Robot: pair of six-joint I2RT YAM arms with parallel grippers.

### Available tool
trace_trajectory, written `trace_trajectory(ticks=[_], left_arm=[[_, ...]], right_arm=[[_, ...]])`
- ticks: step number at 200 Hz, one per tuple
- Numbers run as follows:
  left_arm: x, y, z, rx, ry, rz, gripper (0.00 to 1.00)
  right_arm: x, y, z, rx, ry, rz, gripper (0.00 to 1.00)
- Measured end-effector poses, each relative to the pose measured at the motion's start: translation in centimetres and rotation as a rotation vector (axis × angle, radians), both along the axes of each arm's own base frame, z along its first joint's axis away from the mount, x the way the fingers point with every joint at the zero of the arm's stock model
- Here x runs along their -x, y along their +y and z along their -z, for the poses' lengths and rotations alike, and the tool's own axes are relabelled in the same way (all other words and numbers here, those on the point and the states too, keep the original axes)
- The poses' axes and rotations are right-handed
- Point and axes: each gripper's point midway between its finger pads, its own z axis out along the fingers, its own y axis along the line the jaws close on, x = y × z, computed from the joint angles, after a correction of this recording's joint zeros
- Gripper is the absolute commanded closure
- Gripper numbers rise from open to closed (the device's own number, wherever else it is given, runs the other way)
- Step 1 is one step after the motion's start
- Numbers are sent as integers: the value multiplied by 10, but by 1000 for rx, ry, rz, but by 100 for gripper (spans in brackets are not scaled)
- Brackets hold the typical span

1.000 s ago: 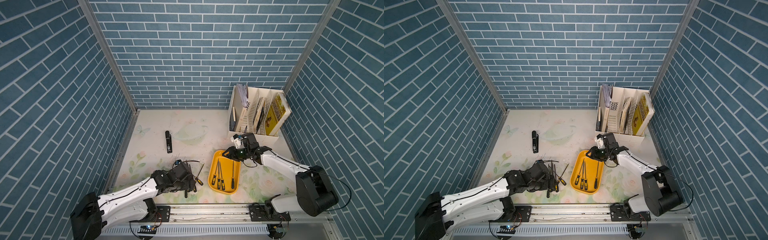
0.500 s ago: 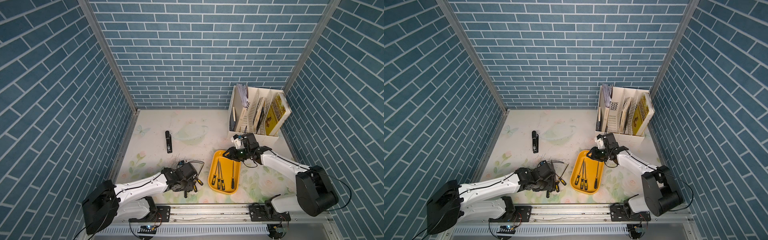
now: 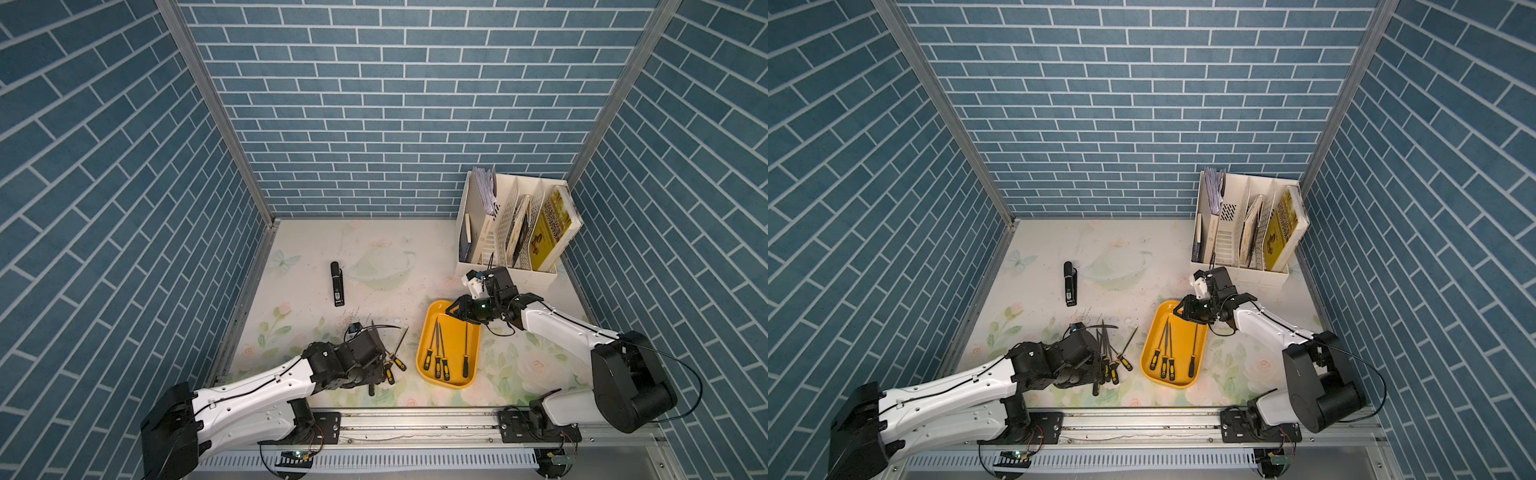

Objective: Put the file tool into the storage box
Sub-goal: Pick up the file tool from the center of the board.

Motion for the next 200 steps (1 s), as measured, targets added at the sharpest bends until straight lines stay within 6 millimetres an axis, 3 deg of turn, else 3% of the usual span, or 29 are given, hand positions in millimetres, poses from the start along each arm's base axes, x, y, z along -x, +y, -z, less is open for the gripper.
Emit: trace_trajectory(ticks=[49,88,122,160,200], left_arm=[[18,11,25,-73,71,34,52],[21,14,42,-123,101,38,52],[16,8,43,-139,102,46,55],[13,7,44,-155,94,47,66],[13,8,44,-160,88,45,68]], right_arm=[[3,-1,4,4,9,0,64],[3,-1,4,4,9,0,64],[3,-1,4,4,9,0,64],[4,-2,5,5,11,0,64],[4,-2,5,5,11,0,64]])
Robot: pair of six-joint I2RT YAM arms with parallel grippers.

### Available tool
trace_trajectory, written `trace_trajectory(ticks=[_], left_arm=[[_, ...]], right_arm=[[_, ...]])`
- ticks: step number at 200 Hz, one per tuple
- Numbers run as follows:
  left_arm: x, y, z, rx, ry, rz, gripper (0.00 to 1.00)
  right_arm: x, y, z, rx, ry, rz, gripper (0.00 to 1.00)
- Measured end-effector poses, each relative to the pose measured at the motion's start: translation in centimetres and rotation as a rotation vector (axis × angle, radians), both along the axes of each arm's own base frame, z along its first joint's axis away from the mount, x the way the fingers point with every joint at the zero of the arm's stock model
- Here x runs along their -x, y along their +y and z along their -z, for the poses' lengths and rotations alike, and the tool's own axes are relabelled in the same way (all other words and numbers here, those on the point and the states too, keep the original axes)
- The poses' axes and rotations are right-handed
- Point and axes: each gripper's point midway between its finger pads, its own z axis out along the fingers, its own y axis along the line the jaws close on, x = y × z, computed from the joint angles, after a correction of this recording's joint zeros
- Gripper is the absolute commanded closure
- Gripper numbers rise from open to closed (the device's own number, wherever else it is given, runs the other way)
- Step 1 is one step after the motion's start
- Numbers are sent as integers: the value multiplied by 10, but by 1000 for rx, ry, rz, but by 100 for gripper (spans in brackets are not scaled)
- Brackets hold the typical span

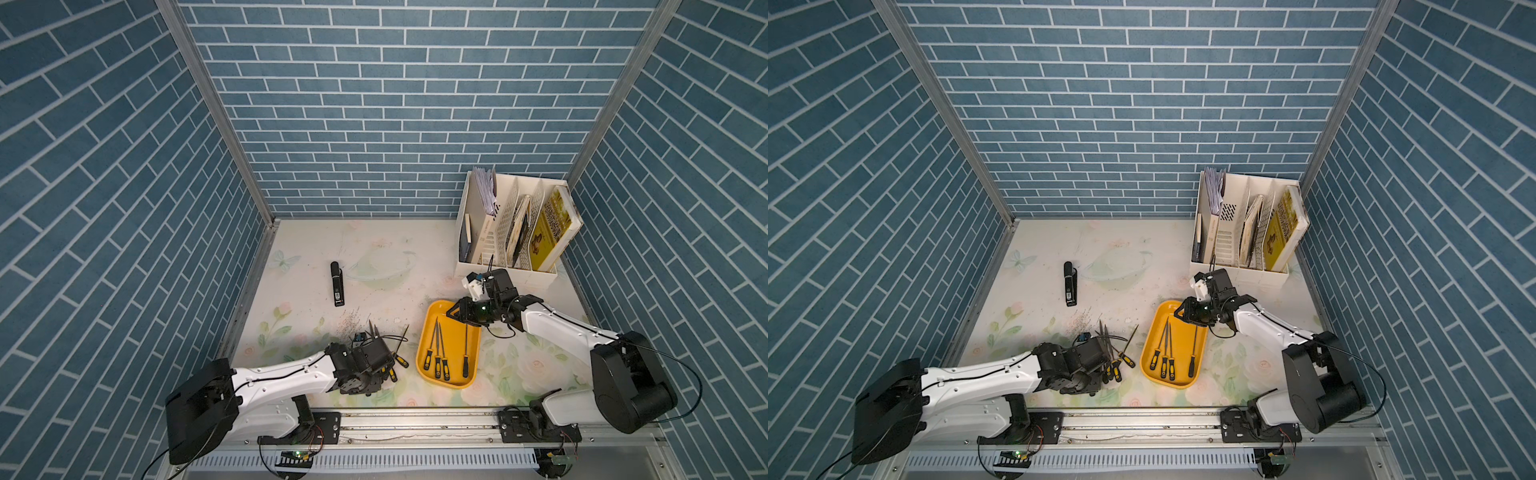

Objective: Put the file tool into the storage box
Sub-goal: Pick up the file tool from the center of the board.

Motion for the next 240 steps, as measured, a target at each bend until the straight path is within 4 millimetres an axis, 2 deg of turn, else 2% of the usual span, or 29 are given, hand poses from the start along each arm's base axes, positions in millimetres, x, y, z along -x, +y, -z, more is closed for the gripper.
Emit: trace_trajectory(ticks=[70,89,122,162,207,240], left_arm=[[2,4,0,22,-12,-1,73],[3,5,0,26,-14,-1,77],[3,5,0,24,-14,3,91],[7,16,-2,-7,-7,0,93],[3,31,-27,-28,-51,-39,94],[-6,28,-49,-29,-91,-48,94]], right_arm=[[-1,0,0,-1,-3,0,64],[-1,0,0,-1,-2,0,64],[-1,0,1,0,1,0,64],[-1,0,1,1,2,0,65],[0,0,1,1,3,0,65],[-1,1,0,-4,1,-4,63]])
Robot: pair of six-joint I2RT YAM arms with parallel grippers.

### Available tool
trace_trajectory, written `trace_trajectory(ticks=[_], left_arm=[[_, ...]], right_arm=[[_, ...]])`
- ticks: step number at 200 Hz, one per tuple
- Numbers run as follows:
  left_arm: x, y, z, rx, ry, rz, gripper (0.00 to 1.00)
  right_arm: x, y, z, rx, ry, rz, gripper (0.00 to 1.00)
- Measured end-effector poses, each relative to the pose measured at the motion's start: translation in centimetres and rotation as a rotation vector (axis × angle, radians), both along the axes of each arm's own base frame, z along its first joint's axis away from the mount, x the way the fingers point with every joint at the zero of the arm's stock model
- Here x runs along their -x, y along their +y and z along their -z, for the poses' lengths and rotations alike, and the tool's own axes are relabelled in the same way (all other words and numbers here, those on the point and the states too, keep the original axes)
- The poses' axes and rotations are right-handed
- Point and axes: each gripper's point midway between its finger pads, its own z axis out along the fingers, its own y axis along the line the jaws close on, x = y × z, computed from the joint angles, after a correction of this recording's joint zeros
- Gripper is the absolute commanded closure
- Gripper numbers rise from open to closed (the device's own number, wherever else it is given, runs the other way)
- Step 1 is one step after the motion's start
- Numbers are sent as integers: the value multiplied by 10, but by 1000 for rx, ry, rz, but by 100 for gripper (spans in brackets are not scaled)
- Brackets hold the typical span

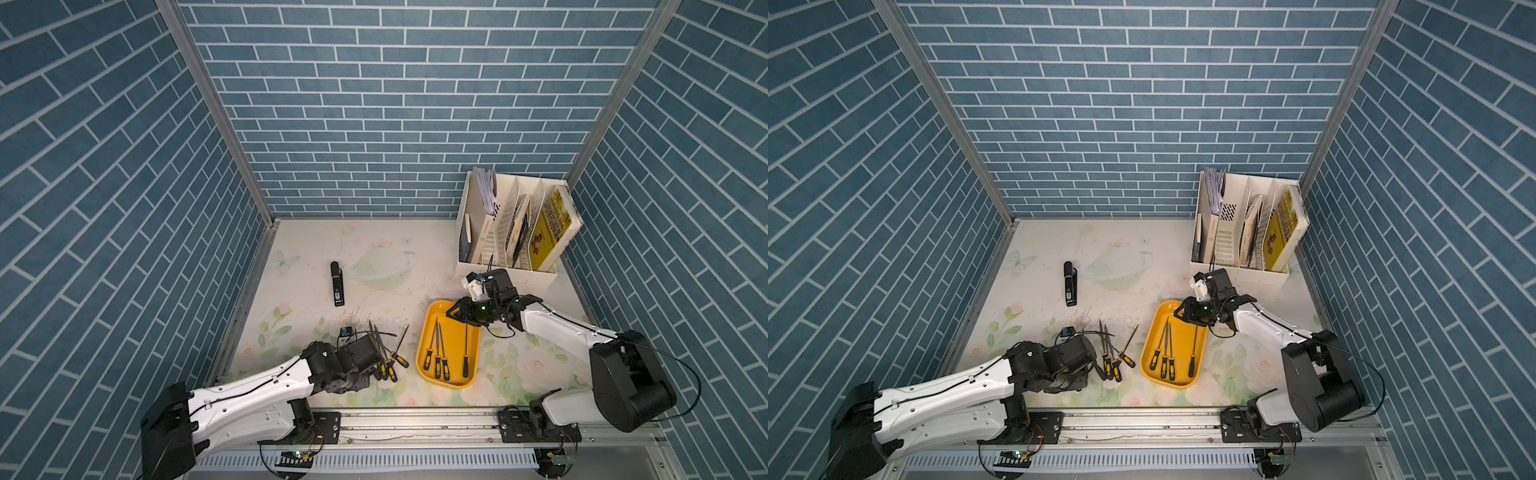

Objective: Put the file tool into the storage box
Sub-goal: Pick up the file tool from the center of the board.

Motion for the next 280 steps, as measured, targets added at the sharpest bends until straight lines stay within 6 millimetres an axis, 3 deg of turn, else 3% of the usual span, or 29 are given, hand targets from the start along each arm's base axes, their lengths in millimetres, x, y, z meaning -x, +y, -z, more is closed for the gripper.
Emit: trace_trajectory(ticks=[53,78,130,166,195,280], left_arm=[[-16,-13,-9,-53,-24,30,96],[-26,-26,-24,-25,-61,44,97],[-26,-92,-58,306,-117,182,97],[-19,-125,-74,440,-123,270,97],[-16,-135,-77,472,-118,296,97],[-14,-139,-74,476,-106,306,97]], right_arm=[[-4,3,-7,-12,-16,-5,63],[-4,5,-10,-23,-19,-11,62],[-3,36,-55,-191,-128,-88,56],[15,71,-75,-282,-162,-178,54],[26,88,-72,-299,-147,-222,54],[35,101,-68,-308,-129,-249,56]])
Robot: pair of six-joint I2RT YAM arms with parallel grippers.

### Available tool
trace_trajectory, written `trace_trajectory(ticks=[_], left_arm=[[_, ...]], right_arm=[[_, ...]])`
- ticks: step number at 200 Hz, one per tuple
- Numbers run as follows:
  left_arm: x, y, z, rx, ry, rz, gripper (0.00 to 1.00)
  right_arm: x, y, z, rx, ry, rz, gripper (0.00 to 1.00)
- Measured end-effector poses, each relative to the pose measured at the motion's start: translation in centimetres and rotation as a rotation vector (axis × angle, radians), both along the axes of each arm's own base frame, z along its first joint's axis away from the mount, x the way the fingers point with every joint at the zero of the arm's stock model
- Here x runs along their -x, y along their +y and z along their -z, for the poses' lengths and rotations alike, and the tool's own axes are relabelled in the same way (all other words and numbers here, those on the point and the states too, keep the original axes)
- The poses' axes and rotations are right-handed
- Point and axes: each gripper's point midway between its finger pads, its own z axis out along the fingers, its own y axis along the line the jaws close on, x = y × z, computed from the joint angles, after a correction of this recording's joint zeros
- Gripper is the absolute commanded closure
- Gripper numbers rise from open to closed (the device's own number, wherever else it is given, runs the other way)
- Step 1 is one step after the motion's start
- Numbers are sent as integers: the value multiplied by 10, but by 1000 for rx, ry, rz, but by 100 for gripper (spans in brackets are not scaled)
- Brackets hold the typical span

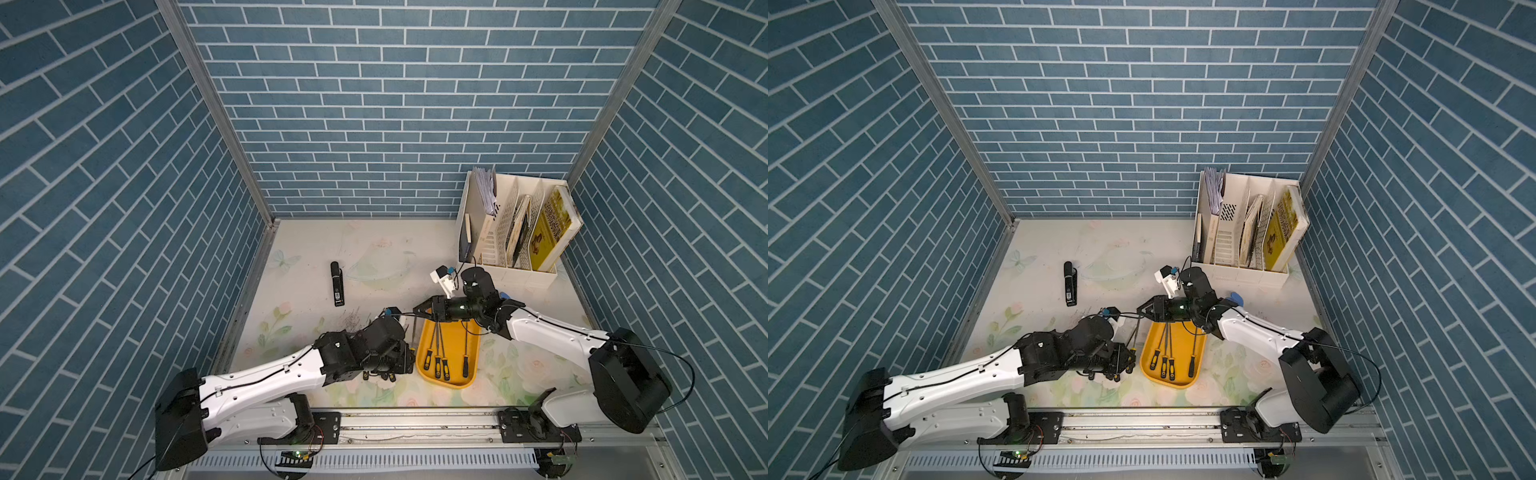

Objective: Put the file tool into the storage box
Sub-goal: Pick up the file tool from the center of the board, then place the file tool in the storage box.

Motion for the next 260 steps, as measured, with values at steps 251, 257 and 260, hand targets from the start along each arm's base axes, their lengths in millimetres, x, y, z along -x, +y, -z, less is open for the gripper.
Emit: trace_trajectory(ticks=[251,257,260], left_arm=[[-8,33,-10,-44,-64,-107,0],[-8,33,-10,-46,-65,-108,0],[-8,34,-9,-47,-65,-108,0]], right_arm=[[-41,-112,60,386,74,298,100],[-41,-113,62,391,76,300,100],[-40,-113,63,393,77,301,100]])
